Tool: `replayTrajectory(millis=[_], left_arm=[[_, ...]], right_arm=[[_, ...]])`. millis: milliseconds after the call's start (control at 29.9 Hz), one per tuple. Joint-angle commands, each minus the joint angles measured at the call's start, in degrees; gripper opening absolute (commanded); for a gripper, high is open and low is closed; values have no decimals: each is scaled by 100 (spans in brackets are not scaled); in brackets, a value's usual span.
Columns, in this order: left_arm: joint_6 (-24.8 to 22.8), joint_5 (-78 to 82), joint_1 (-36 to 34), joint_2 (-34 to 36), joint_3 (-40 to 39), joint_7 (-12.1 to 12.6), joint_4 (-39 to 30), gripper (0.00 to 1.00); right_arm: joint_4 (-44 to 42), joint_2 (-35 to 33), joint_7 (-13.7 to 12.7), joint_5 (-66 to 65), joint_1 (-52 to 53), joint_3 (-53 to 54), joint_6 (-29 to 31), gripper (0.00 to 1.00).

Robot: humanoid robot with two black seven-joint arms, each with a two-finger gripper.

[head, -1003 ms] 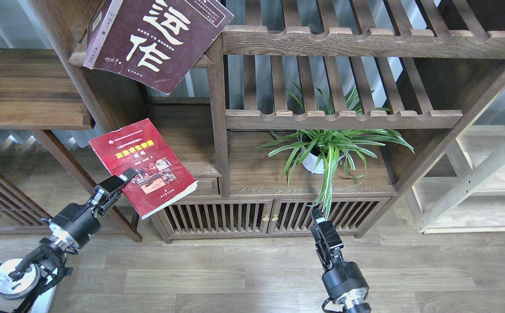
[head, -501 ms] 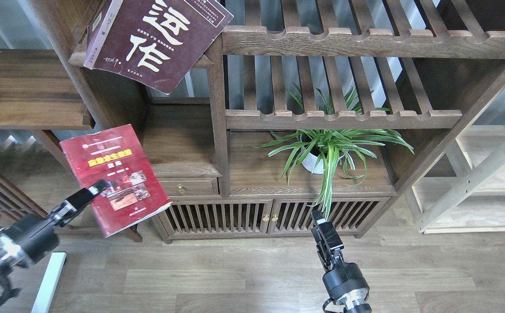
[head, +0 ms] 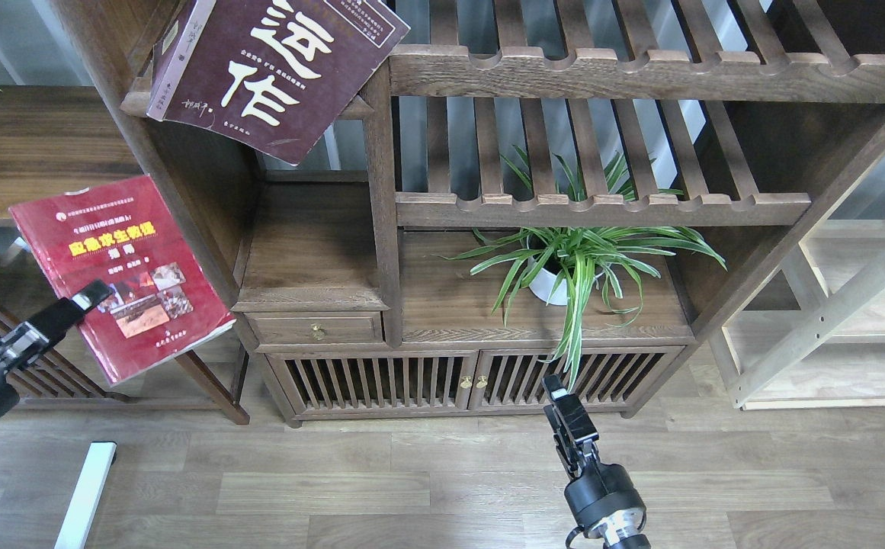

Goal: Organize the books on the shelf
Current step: 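Raise the red book with the left gripper toward the top shelf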

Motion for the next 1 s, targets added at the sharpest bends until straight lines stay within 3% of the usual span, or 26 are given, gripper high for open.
replayTrajectory(millis=[0, 568, 969], left_arm=[[0, -246, -24, 14, 10, 3, -293, 2], [0, -378, 107, 742, -228, 12, -970, 1], [0, -378, 837, 928, -245, 20, -979, 1]], right_arm=[[-11, 0, 0, -35, 3, 2, 7, 77], [-46, 0, 9, -35, 3, 20, 7, 78], [-204, 0, 9, -35, 126, 28, 7, 79]])
